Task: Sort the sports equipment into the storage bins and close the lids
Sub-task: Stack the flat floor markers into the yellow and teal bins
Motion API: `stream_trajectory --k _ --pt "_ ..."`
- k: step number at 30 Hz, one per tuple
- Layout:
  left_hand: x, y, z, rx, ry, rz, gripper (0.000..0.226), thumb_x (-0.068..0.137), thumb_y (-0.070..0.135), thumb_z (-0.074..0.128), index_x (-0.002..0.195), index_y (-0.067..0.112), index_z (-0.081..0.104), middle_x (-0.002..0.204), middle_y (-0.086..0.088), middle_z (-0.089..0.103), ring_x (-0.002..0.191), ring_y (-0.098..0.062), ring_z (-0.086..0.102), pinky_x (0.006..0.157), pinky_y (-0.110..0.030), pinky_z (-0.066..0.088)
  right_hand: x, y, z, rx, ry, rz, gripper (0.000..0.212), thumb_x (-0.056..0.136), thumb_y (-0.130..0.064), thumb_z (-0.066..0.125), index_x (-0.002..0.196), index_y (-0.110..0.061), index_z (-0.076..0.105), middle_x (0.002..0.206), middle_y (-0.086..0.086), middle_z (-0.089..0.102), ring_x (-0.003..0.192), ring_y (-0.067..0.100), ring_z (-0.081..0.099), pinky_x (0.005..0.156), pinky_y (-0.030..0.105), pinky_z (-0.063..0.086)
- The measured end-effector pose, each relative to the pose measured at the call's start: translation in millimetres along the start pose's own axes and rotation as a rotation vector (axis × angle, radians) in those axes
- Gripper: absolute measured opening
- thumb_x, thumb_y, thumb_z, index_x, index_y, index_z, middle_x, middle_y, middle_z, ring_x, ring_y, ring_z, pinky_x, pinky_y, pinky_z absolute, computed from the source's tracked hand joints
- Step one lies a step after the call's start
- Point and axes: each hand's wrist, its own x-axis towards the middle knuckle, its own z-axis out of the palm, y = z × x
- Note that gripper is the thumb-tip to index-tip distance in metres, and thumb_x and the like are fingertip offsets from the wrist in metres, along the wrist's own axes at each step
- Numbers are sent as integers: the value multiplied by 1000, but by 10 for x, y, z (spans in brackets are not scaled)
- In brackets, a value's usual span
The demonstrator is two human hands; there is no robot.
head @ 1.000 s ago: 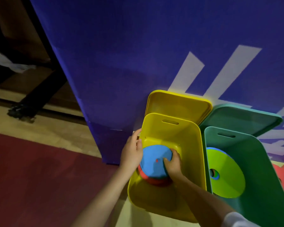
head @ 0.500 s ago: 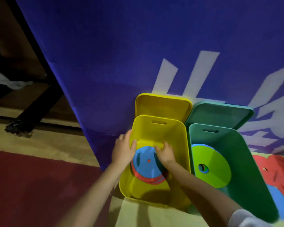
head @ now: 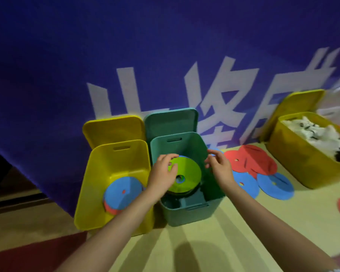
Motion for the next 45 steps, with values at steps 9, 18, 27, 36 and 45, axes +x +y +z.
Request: stream_trajectory --k 9,18,27,36,45 --pt "184 882 1877 -85 -199 -33 31 90 9 50 118 18 60 117 -1 56 87 -8 56 85 -26 45 362 1015 -2098 -292 109 201 22 93 -10 51 112 -6 60 75 4 63 66 18 62 59 27 47" --pt "323 978 3711 44 -424 -374 35 90 14 55 125 12 55 120 -13 58 110 -26 57 89 -31 43 454 1937 -4279 -682 263 439 42 90 -17 51 130 -5 50 105 16 63 92 32 59 77 36 45" --pt "390 1080 4502 158 -422 -625 58 89 24 58 140 8 37 134 -19 49 121 -34 49 94 -35 40 608 2423 -5456 -1038 188 747 90 77 -58 62 145 -15 20 146 18 27 137 35 20 108 53 31" --pt "295 1053 4740 320 -352 -636 65 86 34 62 142 11 38 137 -18 40 124 -36 42 98 -40 40 652 2560 -5574 -1005 167 765 89 62 -61 75 129 -19 33 118 16 46 115 37 42 94 45 42" --pt "563 970 4812 355 -343 -539 64 90 29 59 145 14 32 146 -13 36 134 -35 29 105 -43 31 804 2524 -4631 -623 -154 335 38 74 -25 64 111 -19 58 101 1 61 97 23 59 79 34 47"
